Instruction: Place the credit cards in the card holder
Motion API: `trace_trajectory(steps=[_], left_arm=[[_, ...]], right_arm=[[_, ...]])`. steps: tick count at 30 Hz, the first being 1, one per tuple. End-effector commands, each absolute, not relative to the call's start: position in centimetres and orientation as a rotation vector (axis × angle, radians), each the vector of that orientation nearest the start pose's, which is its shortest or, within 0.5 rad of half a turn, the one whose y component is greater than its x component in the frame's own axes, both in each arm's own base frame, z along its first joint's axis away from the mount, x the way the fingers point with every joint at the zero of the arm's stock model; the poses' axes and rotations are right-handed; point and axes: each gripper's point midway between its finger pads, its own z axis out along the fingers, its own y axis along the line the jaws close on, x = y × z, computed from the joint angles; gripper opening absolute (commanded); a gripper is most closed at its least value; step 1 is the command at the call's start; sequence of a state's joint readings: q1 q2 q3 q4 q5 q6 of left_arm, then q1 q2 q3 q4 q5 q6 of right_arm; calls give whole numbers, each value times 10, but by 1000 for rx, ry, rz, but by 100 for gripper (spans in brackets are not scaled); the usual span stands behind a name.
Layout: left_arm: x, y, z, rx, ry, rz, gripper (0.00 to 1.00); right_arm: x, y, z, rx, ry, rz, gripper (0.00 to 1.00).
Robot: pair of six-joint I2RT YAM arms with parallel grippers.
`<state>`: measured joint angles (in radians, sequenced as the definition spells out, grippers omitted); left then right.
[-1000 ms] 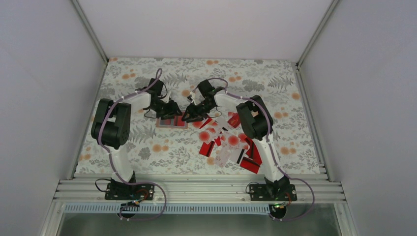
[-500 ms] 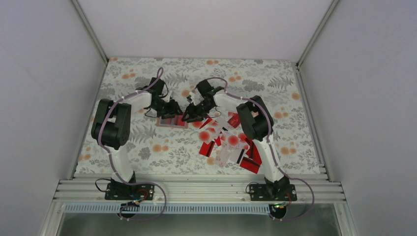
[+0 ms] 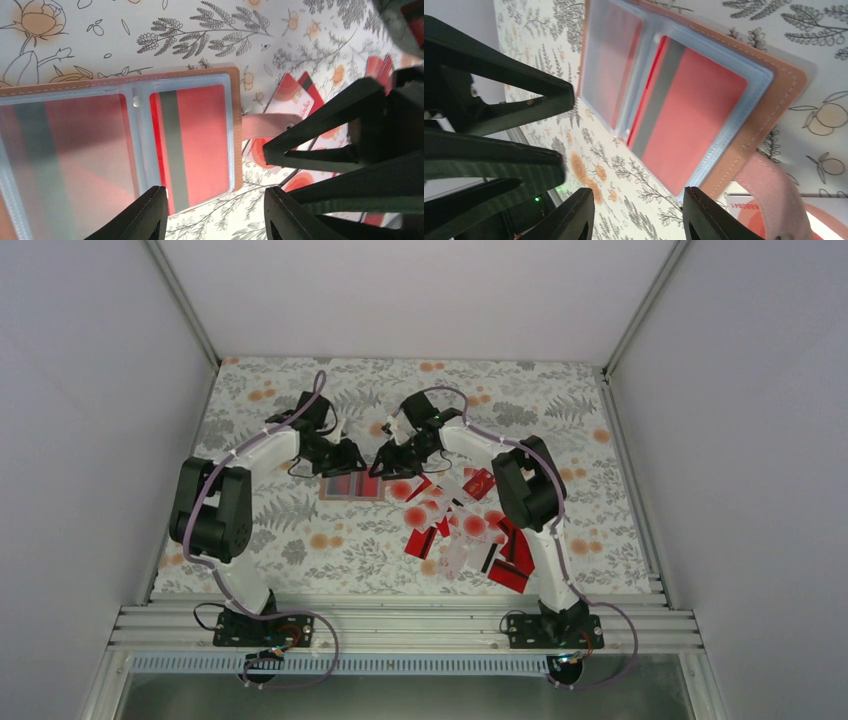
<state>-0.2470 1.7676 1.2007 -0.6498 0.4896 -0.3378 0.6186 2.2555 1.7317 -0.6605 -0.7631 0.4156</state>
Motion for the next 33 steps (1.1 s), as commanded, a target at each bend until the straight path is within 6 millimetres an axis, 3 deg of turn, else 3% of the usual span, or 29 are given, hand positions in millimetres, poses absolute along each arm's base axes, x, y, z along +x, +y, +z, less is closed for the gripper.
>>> trace_trajectory(steps=[1,12,18,26,33], left_arm=[[347,-166,79,37,2848,-763,44],[341,-162,55,88,2889,-727,12],[341,-161,42,104,2907,-707,8],[341,-164,25,111,2928,-736,6],[338,-164,22,117,2931,-738,5]], right_arm=[[343,398,92,-502,2809,1388,46],[349,399,72,-299,2884,1393,46],[345,394,52,-220,2943,1363,45],[343,394,43,-202,2963,1374,45],[342,395,35,-194,2983,1374,45]])
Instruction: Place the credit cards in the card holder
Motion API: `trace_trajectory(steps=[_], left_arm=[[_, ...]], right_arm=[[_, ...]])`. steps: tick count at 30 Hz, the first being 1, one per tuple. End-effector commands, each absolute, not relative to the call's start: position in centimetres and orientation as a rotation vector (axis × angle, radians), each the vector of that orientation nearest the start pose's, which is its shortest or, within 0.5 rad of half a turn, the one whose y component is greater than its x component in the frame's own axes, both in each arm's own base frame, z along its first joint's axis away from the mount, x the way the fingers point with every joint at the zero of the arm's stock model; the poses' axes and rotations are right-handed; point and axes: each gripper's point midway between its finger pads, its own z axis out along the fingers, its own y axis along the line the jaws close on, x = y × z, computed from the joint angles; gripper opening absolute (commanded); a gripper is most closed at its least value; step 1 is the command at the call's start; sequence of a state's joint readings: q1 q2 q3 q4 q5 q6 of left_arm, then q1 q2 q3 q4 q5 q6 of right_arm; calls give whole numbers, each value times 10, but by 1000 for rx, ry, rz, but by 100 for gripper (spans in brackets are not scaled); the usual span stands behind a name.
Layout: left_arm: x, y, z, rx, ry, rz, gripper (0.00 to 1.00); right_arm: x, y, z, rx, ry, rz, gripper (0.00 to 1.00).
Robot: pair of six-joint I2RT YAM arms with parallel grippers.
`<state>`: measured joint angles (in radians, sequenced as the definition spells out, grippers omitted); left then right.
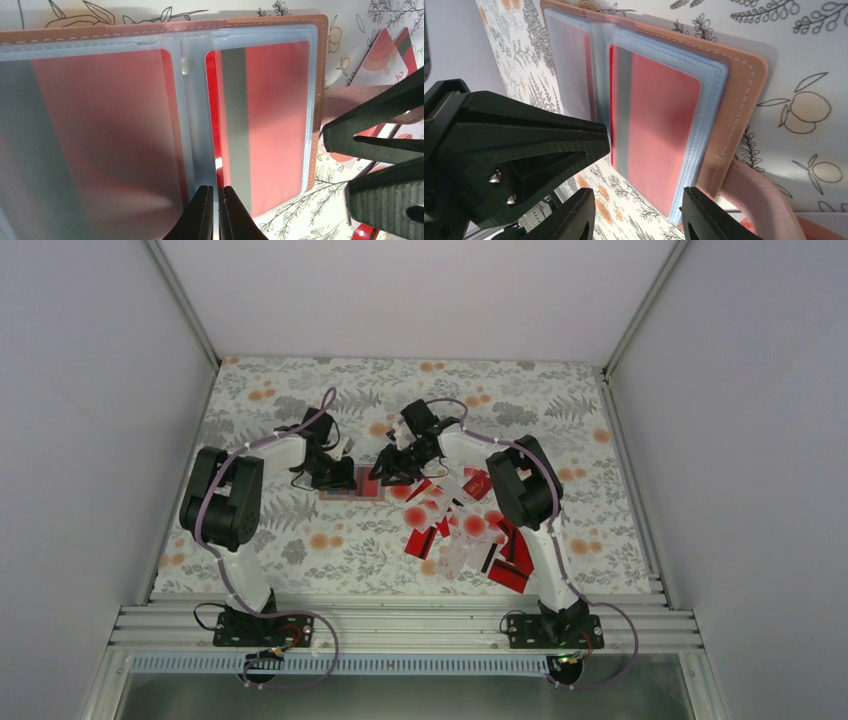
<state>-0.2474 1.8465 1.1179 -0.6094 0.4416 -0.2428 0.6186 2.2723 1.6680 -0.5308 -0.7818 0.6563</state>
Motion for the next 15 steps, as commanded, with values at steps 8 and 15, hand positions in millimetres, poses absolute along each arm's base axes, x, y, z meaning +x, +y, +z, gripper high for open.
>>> trace_trajectory(steps=[8,15], left_arm=[[351,-147,65,79,2835,-621,15],[353,-91,89,-18,2776,-452,44]], right_arm=[[344,394,38,-234,2969,1346,44],[342,387,28,-250,3000,1259,42]])
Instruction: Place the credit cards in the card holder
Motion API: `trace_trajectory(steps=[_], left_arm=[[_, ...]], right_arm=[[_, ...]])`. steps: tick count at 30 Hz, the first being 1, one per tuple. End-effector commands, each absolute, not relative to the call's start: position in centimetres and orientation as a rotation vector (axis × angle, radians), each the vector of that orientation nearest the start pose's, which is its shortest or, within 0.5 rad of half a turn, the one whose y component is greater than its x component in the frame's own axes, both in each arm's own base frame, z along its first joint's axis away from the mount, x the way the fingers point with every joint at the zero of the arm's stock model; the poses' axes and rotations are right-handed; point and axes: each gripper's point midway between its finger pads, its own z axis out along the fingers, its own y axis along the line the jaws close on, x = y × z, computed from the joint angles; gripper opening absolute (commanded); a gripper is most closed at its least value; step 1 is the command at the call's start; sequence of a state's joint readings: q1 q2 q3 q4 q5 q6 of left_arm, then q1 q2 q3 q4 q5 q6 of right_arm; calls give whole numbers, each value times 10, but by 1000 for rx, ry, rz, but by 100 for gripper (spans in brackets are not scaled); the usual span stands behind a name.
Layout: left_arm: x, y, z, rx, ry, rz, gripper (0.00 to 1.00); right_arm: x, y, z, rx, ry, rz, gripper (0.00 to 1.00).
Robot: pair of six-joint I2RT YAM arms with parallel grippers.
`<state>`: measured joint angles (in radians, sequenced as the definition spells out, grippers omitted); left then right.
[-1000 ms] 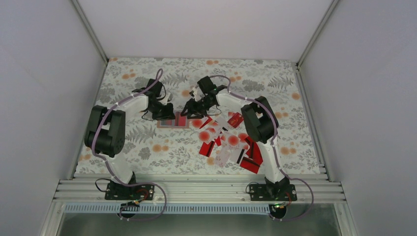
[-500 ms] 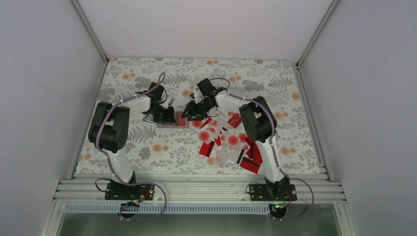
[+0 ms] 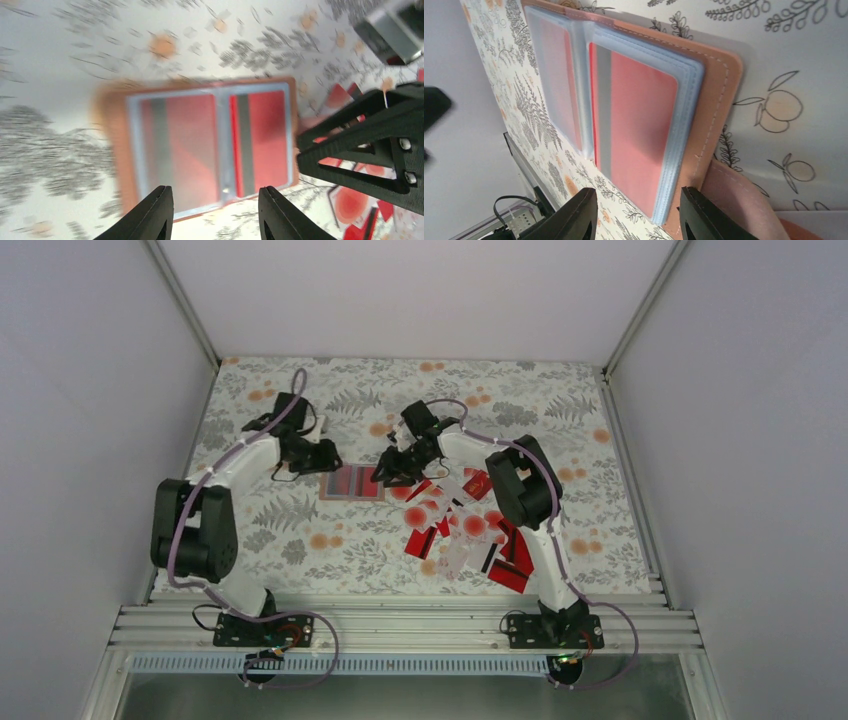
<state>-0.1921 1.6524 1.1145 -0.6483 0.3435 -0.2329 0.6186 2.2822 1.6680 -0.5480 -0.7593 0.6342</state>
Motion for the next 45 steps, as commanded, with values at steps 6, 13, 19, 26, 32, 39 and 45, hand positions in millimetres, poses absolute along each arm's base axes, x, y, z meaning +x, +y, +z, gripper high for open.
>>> trace_trajectory(steps=[6,13,19,26,32,39,45], left_arm=[[351,-79,71,-31,2758,-566,49],[354,-81,49,-163,2728,-798,51],[353,-75,37,-184,2748,-795,51],[349,-78,25,-175,2767,-838,51],[348,-85,16,-165,2771,-919,51],[351,-104,25,-139,2711,-1111,51],[355,-111,45,-115,2643,-1194,50]], right_arm=[[339,408,63,-474,2867,1356,41],[328,434,83,-632,2762,1528,29],[328,460,68,-655,2772,1572,20],[331,457,27,-566,2872,1502,13],[326,441,-4,-524,2970,1392,11],[320,422,-26,-469,3044,1323,10],[322,421,-25,-478,3034,1323,9]])
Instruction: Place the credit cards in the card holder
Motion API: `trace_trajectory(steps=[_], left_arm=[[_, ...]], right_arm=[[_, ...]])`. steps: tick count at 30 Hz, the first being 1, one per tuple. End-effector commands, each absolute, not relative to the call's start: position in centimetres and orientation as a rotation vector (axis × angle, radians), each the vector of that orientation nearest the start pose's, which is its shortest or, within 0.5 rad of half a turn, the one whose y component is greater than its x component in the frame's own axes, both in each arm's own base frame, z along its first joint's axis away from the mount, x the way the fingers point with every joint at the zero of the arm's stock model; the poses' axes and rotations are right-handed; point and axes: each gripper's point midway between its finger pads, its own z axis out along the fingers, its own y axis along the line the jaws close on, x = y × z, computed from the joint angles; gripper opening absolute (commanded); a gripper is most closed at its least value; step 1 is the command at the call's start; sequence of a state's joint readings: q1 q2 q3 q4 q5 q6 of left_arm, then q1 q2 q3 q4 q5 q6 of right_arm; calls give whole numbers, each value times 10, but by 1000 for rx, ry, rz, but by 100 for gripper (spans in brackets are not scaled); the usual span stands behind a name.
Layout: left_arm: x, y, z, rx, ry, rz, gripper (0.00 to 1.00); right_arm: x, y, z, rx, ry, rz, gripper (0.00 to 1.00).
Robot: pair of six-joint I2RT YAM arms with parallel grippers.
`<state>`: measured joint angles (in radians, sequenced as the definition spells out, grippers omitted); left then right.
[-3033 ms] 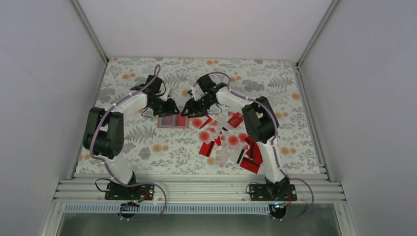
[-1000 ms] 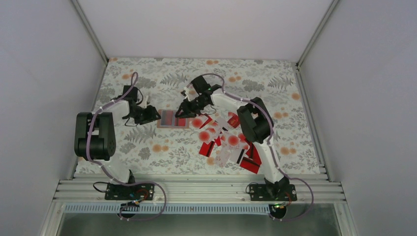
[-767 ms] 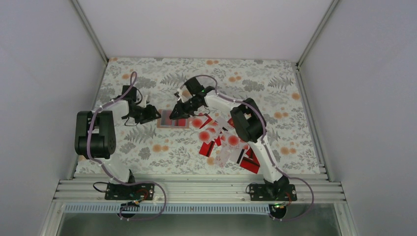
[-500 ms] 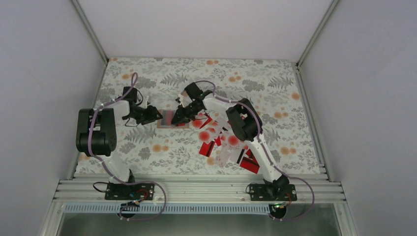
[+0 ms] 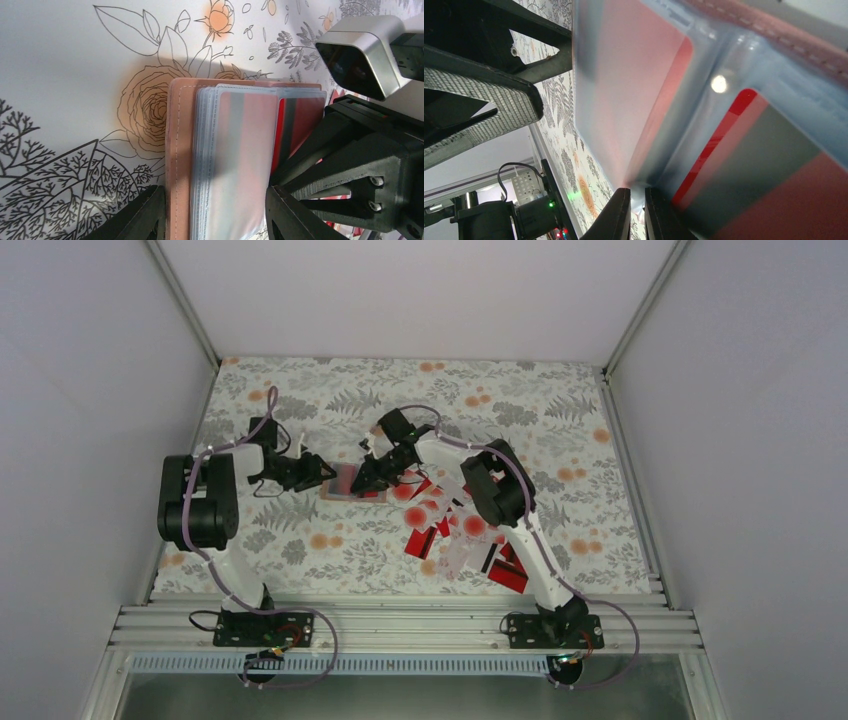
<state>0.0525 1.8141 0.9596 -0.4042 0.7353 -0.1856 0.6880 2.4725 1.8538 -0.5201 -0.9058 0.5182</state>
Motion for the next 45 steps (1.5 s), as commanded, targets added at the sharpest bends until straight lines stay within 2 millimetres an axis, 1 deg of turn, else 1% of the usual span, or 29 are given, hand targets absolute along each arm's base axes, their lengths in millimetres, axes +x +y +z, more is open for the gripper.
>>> trace_trajectory(steps=[1,4,6,11,20,22,24,26,28,31,33,35,40,42,45], left_arm=[[355,-113,49,-111,2634,-1206,50],[355,-116,57,-97,2603,-1247,49],[355,-118,59,-89,2591,-1269,49],[358,-120,71,-73,2556,-1288,47],[355,-130,87,-28,2491,-1385,45],[354,-133,88,-6,2486,-1405,44],[352,-136,84,13,2509,-1393,42],[350,-139,78,28,2542,-1358,39],[350,-140,70,37,2592,-1296,34],[347,-147,61,77,2657,-1217,30],[348,-148,56,78,2696,-1133,27],[353,-144,53,53,2732,-1025,20],[361,-133,57,19,2784,-779,7],[364,-129,58,26,2804,-688,5],[366,-125,64,32,2823,-589,4]], right_arm=[[322,421,-24,-478,3033,1327,10],[324,424,-19,-488,3018,1345,9],[327,427,-15,-494,3006,1357,10],[334,433,-5,-505,2982,1383,10],[332,434,-5,-511,2983,1409,10],[332,435,-4,-515,2977,1411,10],[332,435,-4,-517,2975,1412,10],[333,435,-3,-517,2971,1414,10],[334,435,-2,-519,2965,1415,10],[335,435,1,-521,2956,1419,10],[335,435,3,-523,2952,1420,10],[335,434,3,-524,2952,1418,10],[337,433,11,-531,2935,1422,10],[339,433,17,-532,2922,1428,10],[343,432,28,-530,2900,1441,11]])
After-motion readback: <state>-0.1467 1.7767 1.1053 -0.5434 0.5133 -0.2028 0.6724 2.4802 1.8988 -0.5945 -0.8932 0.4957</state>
